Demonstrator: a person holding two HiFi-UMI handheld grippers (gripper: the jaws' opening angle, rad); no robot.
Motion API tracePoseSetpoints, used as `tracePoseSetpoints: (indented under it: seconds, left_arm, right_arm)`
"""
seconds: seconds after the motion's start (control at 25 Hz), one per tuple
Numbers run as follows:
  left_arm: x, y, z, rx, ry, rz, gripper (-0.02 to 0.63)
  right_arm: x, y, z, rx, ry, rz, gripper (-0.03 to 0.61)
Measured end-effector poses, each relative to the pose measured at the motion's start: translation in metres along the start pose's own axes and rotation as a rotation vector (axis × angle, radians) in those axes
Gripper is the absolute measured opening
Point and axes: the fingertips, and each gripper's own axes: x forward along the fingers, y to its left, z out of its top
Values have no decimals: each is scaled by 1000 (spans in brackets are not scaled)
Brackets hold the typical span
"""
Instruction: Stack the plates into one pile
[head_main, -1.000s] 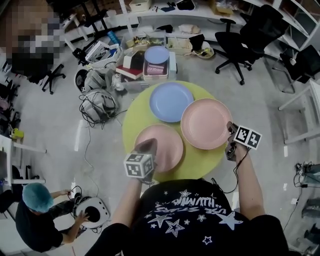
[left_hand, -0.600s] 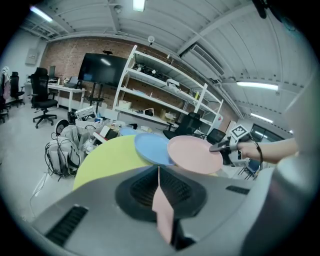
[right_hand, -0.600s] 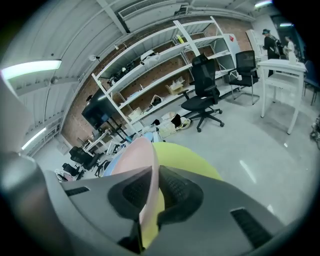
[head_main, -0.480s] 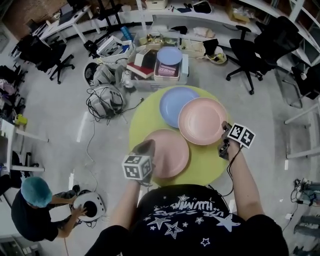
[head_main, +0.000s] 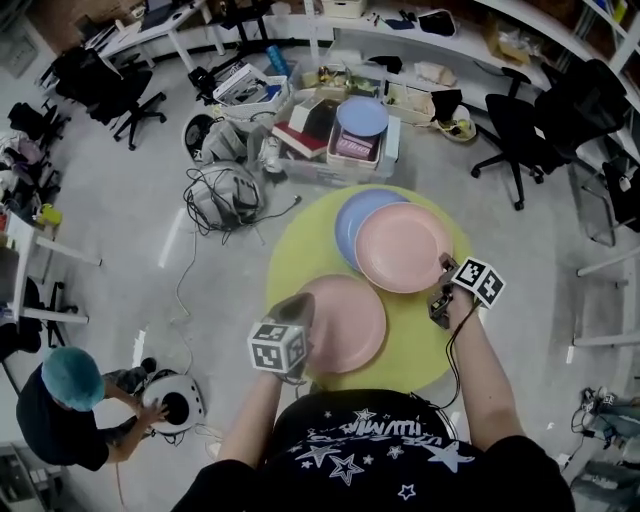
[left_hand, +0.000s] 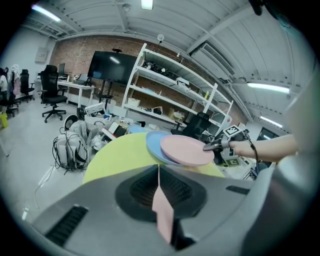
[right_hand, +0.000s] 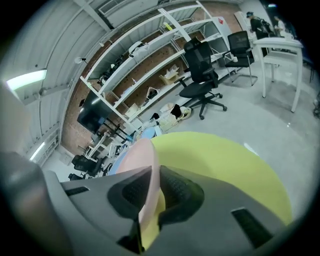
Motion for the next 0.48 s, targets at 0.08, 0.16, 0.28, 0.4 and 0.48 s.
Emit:
tracePoseSetpoints:
  seconds: [0.08,0.16,0.28,0.4,0.48]
  left_arm:
    - [0,1,-4,-6,8,4,18]
    - [0,2,-7,-10,14,8,18]
    - [-2,5,-9,-15,20,16,18]
    - [-5,8,-13,-26,26,25,18]
    - [-7,9,-16,-34,27,32,18]
  right_arm:
    - [8,3,-2,11,4,3,43]
    - [14,6,-3,7,5,7,43]
    - [24,15,-3,-9,4,22,46]
    - [31,25,-4,-56,1,44,46]
    - [36,30,-7,-110,13,53,46]
